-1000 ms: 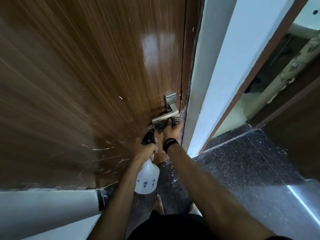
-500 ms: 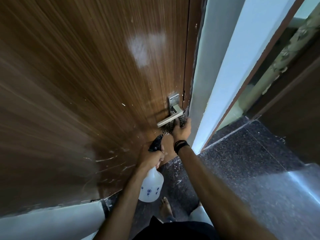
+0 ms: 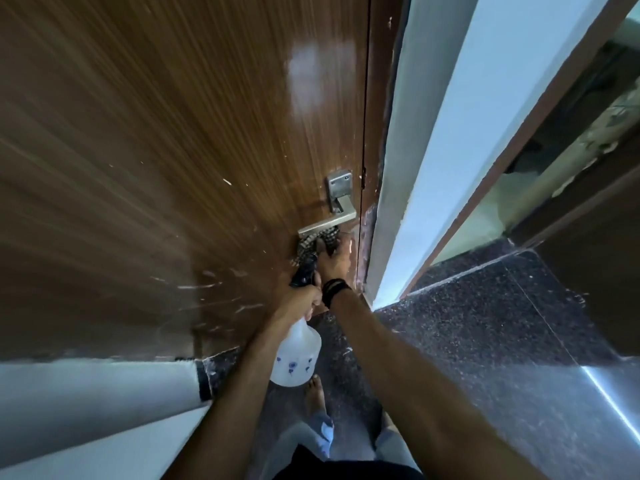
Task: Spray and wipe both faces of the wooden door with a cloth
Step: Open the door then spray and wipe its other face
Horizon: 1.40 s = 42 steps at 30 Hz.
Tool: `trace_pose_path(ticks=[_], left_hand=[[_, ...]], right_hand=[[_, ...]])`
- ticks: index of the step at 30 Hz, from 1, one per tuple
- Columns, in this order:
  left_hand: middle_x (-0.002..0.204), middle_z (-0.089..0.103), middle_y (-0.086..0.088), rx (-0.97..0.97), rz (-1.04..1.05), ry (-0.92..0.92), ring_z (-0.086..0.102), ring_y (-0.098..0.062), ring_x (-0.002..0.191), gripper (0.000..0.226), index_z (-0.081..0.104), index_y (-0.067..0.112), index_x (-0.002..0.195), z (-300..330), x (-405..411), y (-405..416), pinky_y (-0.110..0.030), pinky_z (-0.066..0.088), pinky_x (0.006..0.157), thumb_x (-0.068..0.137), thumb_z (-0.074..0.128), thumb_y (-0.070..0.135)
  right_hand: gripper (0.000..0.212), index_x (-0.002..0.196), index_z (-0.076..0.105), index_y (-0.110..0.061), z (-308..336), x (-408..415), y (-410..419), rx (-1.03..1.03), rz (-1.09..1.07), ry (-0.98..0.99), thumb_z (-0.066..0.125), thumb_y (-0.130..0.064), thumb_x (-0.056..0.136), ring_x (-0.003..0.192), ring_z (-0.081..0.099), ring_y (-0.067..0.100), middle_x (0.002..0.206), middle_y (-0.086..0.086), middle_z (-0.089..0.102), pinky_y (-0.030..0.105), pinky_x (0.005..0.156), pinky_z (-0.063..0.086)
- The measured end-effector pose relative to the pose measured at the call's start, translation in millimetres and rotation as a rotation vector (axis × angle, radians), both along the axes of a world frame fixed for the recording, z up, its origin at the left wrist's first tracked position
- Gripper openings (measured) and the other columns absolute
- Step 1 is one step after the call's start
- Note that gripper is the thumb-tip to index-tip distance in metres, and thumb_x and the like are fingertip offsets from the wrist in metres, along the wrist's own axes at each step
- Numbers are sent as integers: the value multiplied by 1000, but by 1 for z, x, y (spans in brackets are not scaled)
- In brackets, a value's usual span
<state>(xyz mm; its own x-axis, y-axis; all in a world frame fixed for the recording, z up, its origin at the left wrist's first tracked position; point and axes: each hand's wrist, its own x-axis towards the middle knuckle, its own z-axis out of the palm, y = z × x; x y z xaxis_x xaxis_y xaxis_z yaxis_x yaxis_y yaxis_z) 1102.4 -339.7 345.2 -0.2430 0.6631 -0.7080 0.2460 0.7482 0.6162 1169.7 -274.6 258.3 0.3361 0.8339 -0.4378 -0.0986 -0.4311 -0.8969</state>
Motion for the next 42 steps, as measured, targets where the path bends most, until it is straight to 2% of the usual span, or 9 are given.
trace_pose_path(ticks=[6,10,16,19,23,27,33,38,42], left_hand=[[76,62,-8,103,162,-74,35,-15,38,31,71,12,86,10,17,-23,-24,29,41,80,53,-12],[73,60,-11,126,249,-53,37,-18,40,29,70,10,85,15,16,-40,-23,31,42,75,55,-12],[62,54,-10,179,266,-18,37,-19,39,28,65,12,73,26,-11,-66,-27,34,46,72,55,-14],[58,55,-7,189,260,-39,39,-17,37,26,65,11,76,32,-30,-72,-26,35,45,74,56,-14],[58,55,-8,255,210,-79,42,-17,36,19,64,11,79,13,-52,-66,-27,37,46,79,66,-8],[56,52,-9,411,201,-137,41,-15,35,18,63,11,77,-18,-61,-50,-26,37,43,89,75,5],[64,58,-15,742,158,-99,46,-18,37,18,64,8,79,-44,-76,-20,-28,43,48,91,75,15],[56,57,-1,883,67,-60,48,-16,40,20,63,9,80,-70,-86,-4,-29,44,48,93,73,21],[65,59,-4,987,6,-46,45,-14,39,13,63,8,84,-92,-93,5,-28,41,45,93,71,12]], right_hand=[[58,150,32,-6,3,44,37,-34,-236,-40,56,-23,99,132,49,32,145,15,50,35,110,37],[65,154,26,-12,9,25,13,1,-12,-123,58,-21,98,134,46,29,148,12,48,33,109,33],[43,138,46,-8,15,0,-16,146,88,-196,58,-18,98,117,59,35,129,17,61,38,97,44],[46,140,44,0,26,-4,-22,264,106,-336,59,-12,98,122,54,38,134,21,57,29,99,33],[45,138,49,0,16,-9,-24,457,153,-454,57,-23,100,113,55,23,129,20,60,-4,94,20],[31,125,61,-10,-19,0,-16,713,234,-607,54,-26,99,106,63,27,119,12,67,15,92,39],[26,113,68,-2,-23,3,21,1279,103,-809,60,-15,92,103,58,21,109,14,66,15,102,37],[22,103,67,-4,-37,-4,47,1493,-58,-949,55,-21,95,85,58,25,93,9,62,30,82,44],[24,115,65,-7,-47,-7,60,1595,-101,-979,59,-17,94,88,53,19,101,6,60,23,80,38]])
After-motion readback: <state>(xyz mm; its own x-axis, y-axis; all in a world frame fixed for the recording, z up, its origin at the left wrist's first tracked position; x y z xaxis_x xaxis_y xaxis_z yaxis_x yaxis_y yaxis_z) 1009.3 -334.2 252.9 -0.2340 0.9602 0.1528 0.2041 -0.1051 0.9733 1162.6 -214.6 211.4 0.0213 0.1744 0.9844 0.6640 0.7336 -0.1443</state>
